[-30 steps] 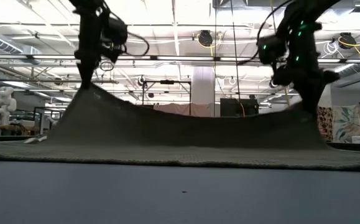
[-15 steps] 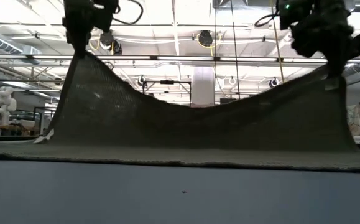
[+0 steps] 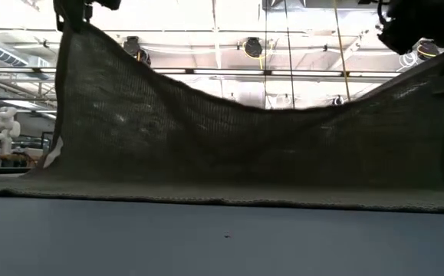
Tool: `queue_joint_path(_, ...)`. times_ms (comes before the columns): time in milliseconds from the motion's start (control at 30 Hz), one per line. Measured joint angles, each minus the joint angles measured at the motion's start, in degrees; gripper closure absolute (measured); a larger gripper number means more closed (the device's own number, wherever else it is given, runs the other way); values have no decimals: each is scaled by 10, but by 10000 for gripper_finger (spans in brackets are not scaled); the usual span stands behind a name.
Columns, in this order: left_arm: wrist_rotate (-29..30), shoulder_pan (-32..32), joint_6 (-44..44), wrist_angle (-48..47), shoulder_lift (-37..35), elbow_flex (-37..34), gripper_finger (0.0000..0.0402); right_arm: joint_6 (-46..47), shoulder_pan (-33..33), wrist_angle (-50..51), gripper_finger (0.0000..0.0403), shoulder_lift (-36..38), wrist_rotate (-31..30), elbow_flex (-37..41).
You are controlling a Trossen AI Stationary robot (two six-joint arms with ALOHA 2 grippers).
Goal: Roll towel
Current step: Fold the gray towel
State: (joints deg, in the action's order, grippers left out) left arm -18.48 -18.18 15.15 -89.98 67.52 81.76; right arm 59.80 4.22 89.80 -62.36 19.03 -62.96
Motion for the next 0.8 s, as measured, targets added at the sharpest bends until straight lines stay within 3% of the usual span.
queue_joint_path(233, 23, 55, 11, -1, -2, -18, 388, 92, -90, 2, 394, -17, 3, 0)
queue_joint_path(567, 177, 94, 39, 7, -2, -83, 388, 181, -186, -58, 392, -90, -7, 0)
queue_joint_path(800, 173, 100, 39, 54, -2, -156, 388, 177, -236, -54, 392, -176, -38, 0)
